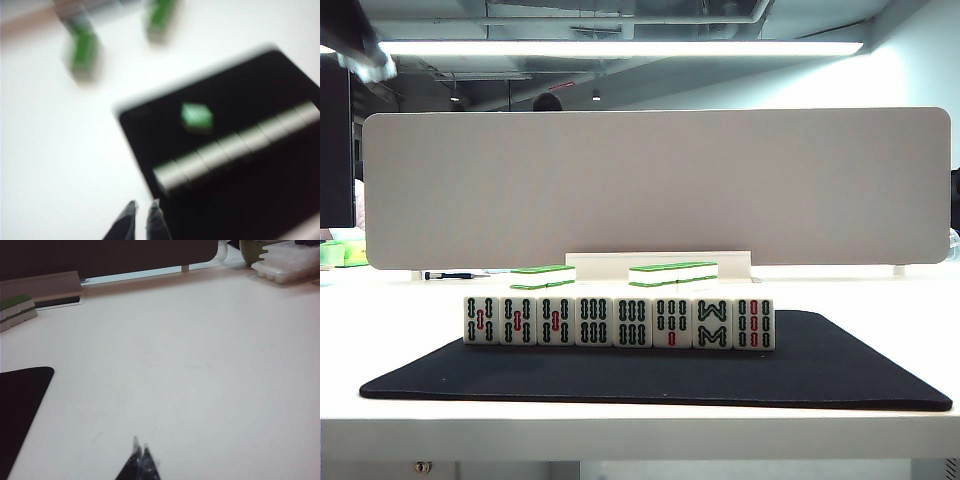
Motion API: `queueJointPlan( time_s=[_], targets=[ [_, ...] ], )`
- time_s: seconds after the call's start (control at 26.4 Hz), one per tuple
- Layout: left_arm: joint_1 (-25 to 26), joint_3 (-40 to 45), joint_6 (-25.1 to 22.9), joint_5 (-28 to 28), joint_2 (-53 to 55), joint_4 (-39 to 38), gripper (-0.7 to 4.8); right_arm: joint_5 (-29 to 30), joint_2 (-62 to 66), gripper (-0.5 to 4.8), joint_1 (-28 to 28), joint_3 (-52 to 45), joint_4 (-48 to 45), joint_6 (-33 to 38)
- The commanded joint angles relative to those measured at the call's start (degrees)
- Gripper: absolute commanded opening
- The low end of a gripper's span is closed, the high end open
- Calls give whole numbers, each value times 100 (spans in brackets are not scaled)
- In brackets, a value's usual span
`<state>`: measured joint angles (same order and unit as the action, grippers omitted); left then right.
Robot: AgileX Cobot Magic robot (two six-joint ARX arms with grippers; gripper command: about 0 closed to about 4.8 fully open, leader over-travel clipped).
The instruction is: Take a mahjong tile from your hand cards and play it out.
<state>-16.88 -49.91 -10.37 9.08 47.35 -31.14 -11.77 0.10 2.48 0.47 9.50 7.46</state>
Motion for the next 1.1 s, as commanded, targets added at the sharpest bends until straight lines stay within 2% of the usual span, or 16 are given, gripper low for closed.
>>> queueJointPlan(
  time_s=[0.04, 0.19, 0.27, 0.42, 0.53, 0.83, 1.1],
  targets=[
    [214, -7, -417, -275, -448, 890, 29, 7, -26, -1, 7, -13, -31, 20],
    [693, 175, 31, -291, -914, 1300, 30, 7, -26, -1, 7, -13, -31, 20],
    [1047, 619, 409, -289, -1416, 1384, 30, 9, -26, -1, 9, -13, -31, 20],
    [1353, 1224, 573, -284, -2009, 1436, 29, 7, -26, -1, 11, -13, -31, 20],
    [1670, 2070, 789, -289, -2761, 1458, 30, 7, -26, -1, 11, -13, -31, 20],
    [1705, 3482, 1384, -660, -3650, 2218, 30, 9, -26, -1, 11, -13, -31, 20],
    [1703, 4262, 1408, -1093, -4170, 2557, 30, 9, -26, -1, 13, -13, -31, 20]
  ],
)
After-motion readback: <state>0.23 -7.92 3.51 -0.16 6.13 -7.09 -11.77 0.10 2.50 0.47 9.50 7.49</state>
